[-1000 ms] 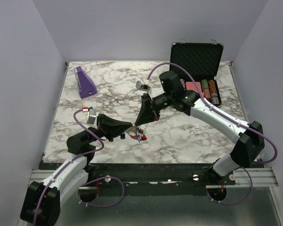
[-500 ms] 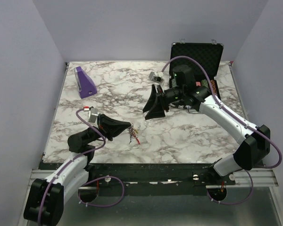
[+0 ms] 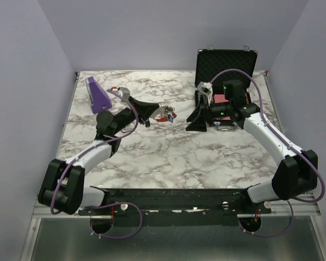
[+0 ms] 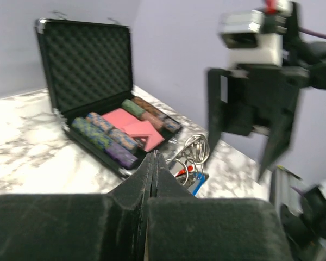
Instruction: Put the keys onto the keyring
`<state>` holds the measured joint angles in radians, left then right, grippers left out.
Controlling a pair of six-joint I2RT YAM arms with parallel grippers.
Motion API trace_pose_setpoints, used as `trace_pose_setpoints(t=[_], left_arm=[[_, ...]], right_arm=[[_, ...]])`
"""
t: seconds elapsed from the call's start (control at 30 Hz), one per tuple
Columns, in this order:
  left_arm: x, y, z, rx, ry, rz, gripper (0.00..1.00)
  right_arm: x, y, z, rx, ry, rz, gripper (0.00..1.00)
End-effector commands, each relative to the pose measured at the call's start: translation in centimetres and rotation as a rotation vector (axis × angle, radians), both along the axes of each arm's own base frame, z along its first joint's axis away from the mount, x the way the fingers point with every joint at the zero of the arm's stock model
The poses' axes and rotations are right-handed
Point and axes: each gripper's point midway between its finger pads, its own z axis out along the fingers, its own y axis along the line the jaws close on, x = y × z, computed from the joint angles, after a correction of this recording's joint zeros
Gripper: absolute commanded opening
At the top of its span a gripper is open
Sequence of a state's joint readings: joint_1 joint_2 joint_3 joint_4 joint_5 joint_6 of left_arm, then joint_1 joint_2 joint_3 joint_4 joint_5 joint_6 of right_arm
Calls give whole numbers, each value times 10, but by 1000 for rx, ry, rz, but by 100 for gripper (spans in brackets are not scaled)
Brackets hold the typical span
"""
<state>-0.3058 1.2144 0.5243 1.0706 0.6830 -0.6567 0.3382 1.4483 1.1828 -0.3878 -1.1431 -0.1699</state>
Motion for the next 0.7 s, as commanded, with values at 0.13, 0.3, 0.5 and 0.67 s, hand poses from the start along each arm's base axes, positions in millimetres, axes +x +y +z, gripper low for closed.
trace_pose_setpoints(t=[0.13,0.3,0.5,0.67], left_arm=[[114,-23,-30,179,42,268,0],[112,-35,-99,276,177,265,0],[64,-29,-157,334,284,238,0],[23,-17,-172,324,323,214,25]], right_arm=[[9,-25,2,27,-80,-69,75],[10,-36,1,44,-87,-88,77],[10,-39,-1,53,-83,-89,78],[9,-40,-5,51,-90,-91,80]])
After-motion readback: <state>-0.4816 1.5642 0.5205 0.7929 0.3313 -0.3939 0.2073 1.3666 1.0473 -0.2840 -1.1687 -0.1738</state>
